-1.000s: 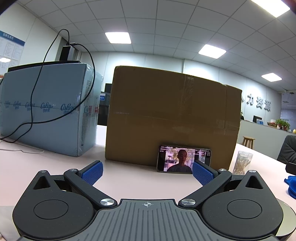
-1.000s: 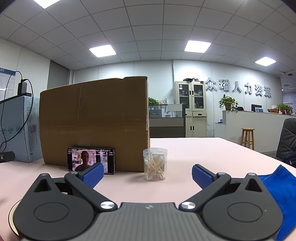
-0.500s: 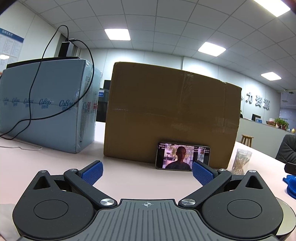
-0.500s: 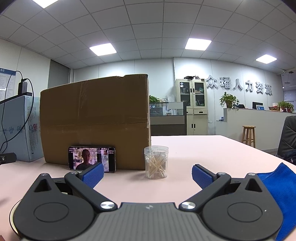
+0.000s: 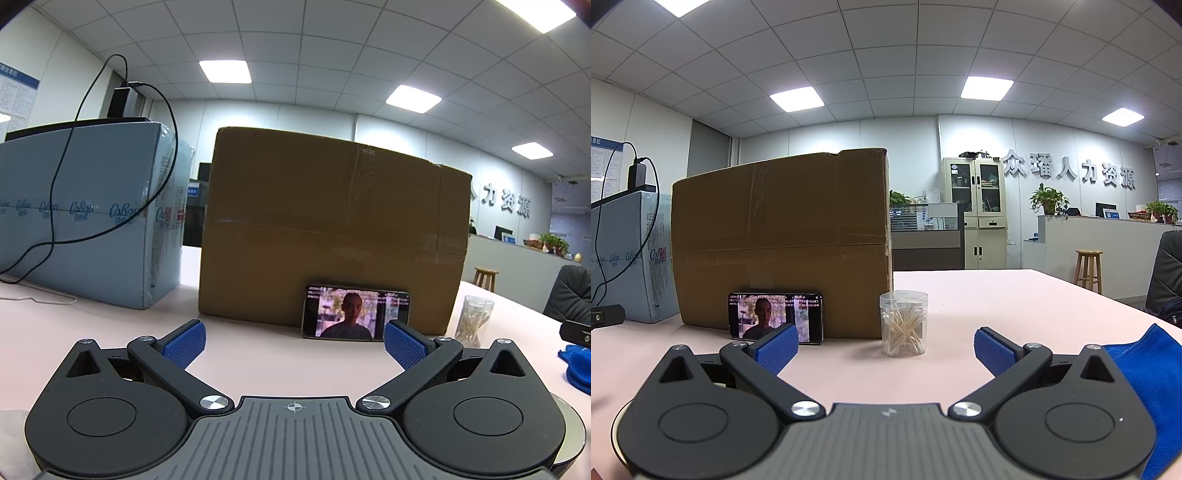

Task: Clean bowl

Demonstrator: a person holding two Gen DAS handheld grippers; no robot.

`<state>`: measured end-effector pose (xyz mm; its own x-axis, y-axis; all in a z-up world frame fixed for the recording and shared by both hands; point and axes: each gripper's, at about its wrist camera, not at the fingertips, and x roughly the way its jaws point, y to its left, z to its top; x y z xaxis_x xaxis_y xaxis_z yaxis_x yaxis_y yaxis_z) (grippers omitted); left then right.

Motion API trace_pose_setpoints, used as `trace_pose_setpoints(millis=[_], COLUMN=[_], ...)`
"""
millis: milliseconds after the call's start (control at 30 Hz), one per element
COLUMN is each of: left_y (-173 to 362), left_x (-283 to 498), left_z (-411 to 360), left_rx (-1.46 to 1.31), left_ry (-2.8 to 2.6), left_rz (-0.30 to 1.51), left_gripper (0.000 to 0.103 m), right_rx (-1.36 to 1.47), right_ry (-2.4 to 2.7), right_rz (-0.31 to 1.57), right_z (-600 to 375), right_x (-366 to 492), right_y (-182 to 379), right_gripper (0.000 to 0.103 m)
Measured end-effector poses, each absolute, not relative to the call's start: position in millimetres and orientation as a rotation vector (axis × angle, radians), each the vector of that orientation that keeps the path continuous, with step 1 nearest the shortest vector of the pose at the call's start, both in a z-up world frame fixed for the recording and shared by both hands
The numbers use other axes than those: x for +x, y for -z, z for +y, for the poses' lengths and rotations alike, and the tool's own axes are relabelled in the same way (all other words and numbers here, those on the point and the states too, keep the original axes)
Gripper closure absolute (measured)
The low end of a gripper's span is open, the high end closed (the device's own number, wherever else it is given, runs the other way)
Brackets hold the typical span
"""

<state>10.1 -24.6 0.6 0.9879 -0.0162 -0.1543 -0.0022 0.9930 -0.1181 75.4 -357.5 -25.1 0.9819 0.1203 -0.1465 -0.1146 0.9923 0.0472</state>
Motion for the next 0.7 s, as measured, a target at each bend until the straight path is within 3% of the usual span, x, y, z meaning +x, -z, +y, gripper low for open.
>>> trace_pose_setpoints(millis=[700], left_y=[0.1], left_x=[9.9], left_z=[-25.0], left_rx=[-0.125], left_ry=[0.031], left_rz=[0.167], left_gripper=[0.0], right_rx=[0.038], right_ry=[-0.119], right_rz=[0.151], right_z=[-353.4], right_x=[85.2], right_y=[28.9], right_gripper=[0.0])
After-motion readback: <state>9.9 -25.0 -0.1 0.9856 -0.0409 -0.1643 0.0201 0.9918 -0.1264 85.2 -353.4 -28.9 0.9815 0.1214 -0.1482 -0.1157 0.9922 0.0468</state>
